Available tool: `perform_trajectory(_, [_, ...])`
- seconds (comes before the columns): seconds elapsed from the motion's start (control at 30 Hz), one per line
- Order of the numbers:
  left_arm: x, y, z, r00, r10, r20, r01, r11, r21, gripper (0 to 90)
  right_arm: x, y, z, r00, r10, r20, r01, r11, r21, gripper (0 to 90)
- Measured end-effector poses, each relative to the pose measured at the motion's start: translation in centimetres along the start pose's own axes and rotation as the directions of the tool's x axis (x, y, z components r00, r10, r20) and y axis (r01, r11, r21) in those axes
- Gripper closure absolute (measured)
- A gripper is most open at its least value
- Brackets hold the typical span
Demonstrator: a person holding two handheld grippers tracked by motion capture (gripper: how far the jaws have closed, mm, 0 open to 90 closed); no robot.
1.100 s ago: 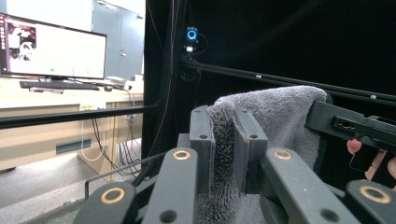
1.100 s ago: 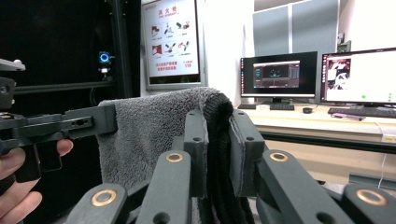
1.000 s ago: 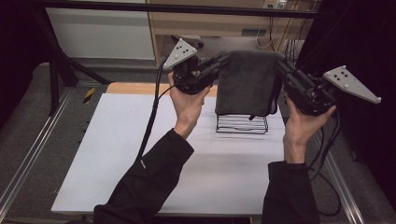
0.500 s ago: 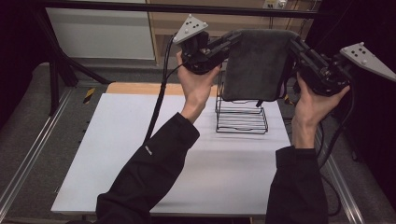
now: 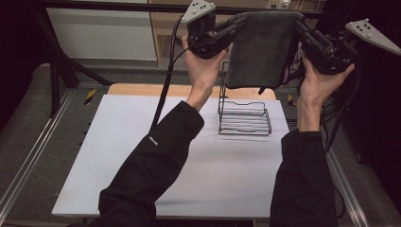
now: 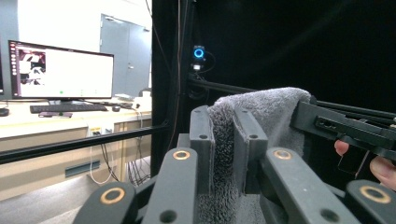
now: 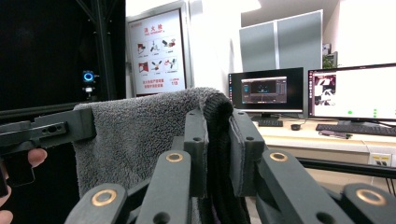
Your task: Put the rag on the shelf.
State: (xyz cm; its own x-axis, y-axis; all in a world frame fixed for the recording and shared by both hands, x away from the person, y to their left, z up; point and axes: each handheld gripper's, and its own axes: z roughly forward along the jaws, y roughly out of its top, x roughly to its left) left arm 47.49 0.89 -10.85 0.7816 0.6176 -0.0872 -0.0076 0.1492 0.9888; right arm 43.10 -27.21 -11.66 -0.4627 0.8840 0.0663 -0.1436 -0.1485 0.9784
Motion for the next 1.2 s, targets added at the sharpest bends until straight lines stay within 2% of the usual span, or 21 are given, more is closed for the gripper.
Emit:
perform_trajectory(0.2, [0.9,0.4,1.0,0.9998,-0.020,-0.006,0.020,0.9998,-0.006,79.4,-0.6,0.4,1.1,1.0000,0.008,0.001,-0.008,1.000,-0.004,80.0])
perform_trajectory(0.27, [1.1,0.6,1.3,0.9998,-0.016,-0.014,0.016,0.9999,-0.007,79.4,-0.6,0.5,1.5,1.0000,0.003,0.005,-0.003,1.000,-0.007,80.0])
perform_trajectory(0.37, [1.6,0.5,1.6,0.9986,-0.049,-0.021,0.049,0.9987,-0.017,79.5,-0.8,0.6,2.1,0.9999,-0.015,0.004,0.015,1.000,-0.001,80.0])
perform_trajectory(0.43, [1.8,0.5,1.7,0.9990,-0.034,-0.030,0.033,0.9993,-0.020,79.5,-0.8,0.6,2.5,0.9999,-0.015,0.008,0.015,1.000,0.003,80.0])
perform_trajectory(0.67, [2.2,1.3,2.4,0.9981,-0.043,-0.044,0.041,0.9986,-0.032,79.5,-1.0,1.3,3.8,0.9996,-0.020,0.022,0.020,1.000,0.005,80.0])
perform_trajectory(0.8, [2.4,1.7,2.7,0.9986,-0.022,-0.048,0.021,0.9993,-0.031,79.5,-1.3,1.6,4.2,0.9998,-0.008,0.018,0.008,1.000,-0.001,80.0])
perform_trajectory(0.87, [2.6,1.5,2.9,0.9984,-0.024,-0.051,0.022,0.9993,-0.029,79.5,-1.4,1.6,4.3,0.9998,-0.004,0.019,0.004,1.000,-0.001,80.0])
perform_trajectory(0.93, [2.8,1.1,3.2,0.9980,-0.002,-0.063,0.001,1.0000,-0.010,79.5,-1.6,1.3,4.5,0.9998,-0.004,0.020,0.004,1.000,0.009,80.0])
perform_trajectory(1.07, [3.5,0.0,3.6,0.9971,0.000,-0.076,0.002,0.9998,0.021,79.5,-2.0,0.2,4.9,0.9997,-0.001,0.026,0.000,0.999,0.043,80.0])
perform_trajectory(1.2, [4.1,-1.0,4.0,0.9973,-0.006,-0.073,0.009,0.9991,0.042,79.5,-2.5,-0.9,5.2,0.9996,0.005,0.026,-0.007,0.998,0.058,80.0])
